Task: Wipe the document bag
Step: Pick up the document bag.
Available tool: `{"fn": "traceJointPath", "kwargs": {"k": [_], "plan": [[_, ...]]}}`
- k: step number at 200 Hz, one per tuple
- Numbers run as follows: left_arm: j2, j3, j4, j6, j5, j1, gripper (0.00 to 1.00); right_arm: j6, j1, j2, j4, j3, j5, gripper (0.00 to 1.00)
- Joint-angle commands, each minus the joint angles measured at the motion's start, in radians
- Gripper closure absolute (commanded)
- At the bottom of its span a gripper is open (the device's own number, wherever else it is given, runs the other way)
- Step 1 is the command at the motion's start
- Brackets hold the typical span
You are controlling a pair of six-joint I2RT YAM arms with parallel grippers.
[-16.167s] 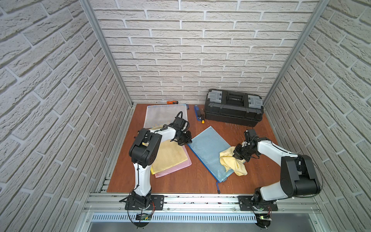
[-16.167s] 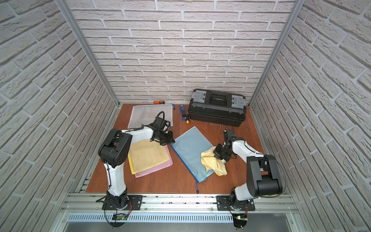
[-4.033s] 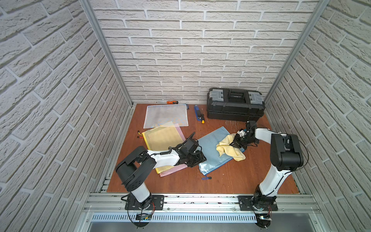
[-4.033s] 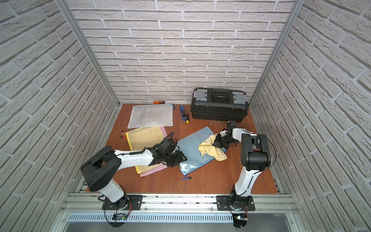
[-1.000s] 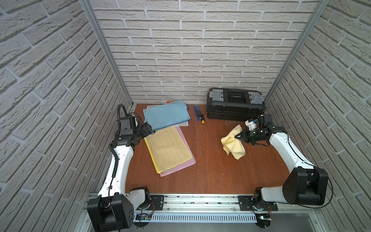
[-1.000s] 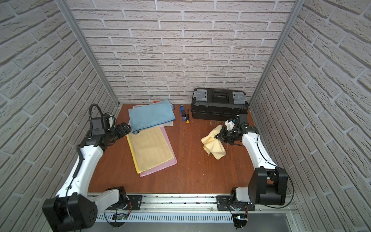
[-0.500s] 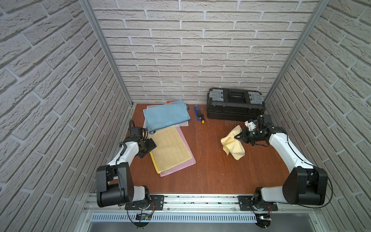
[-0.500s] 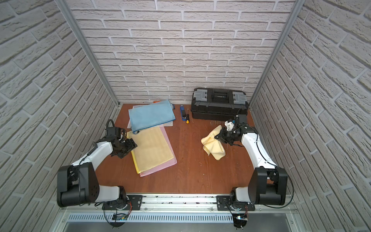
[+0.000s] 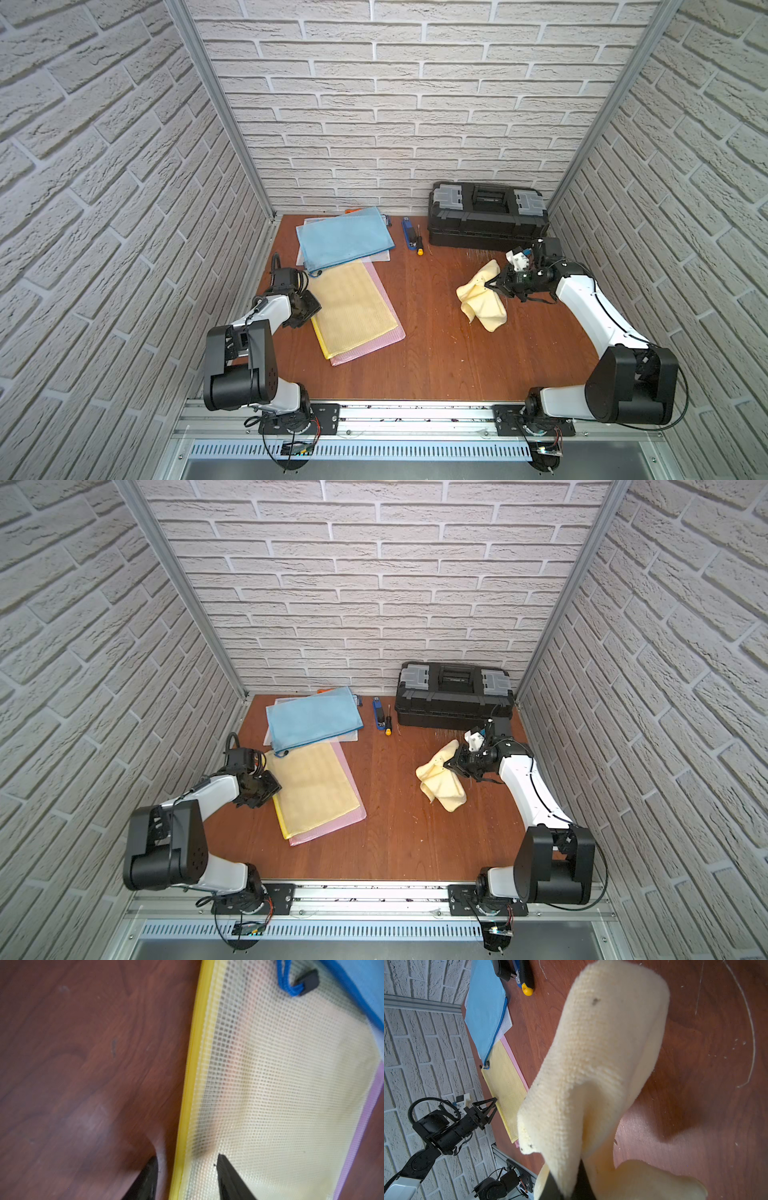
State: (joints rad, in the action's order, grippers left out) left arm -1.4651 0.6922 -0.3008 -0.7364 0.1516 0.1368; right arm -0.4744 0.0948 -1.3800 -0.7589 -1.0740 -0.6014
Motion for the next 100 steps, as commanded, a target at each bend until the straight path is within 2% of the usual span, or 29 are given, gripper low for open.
{"fn": "traceJointPath", "kwargs": {"k": [1,27,41,72,100], "plan": [[-0.035,-0.037,0.093,-0.039,0.012,0.006,0.64,0.008,-0.007,0.009,0.007,-0.018,-0.002,0.98],[-0.025,-0.051,0.103,-0.044,0.004,0.006,0.85,0.018,-0.006,0.011,-0.01,-0.027,0.007,0.98],[-0.013,-0.041,0.076,-0.036,-0.014,0.006,1.0,0.016,-0.007,0.014,-0.01,-0.026,0.011,0.98],[0.06,-0.008,-0.013,-0.016,-0.038,0.006,1.0,0.008,-0.011,0.01,-0.002,-0.02,0.006,0.98],[0.189,0.055,-0.156,0.005,-0.086,-0.012,1.0,-0.001,-0.016,0.008,0.01,-0.015,0.005,0.98]]}}
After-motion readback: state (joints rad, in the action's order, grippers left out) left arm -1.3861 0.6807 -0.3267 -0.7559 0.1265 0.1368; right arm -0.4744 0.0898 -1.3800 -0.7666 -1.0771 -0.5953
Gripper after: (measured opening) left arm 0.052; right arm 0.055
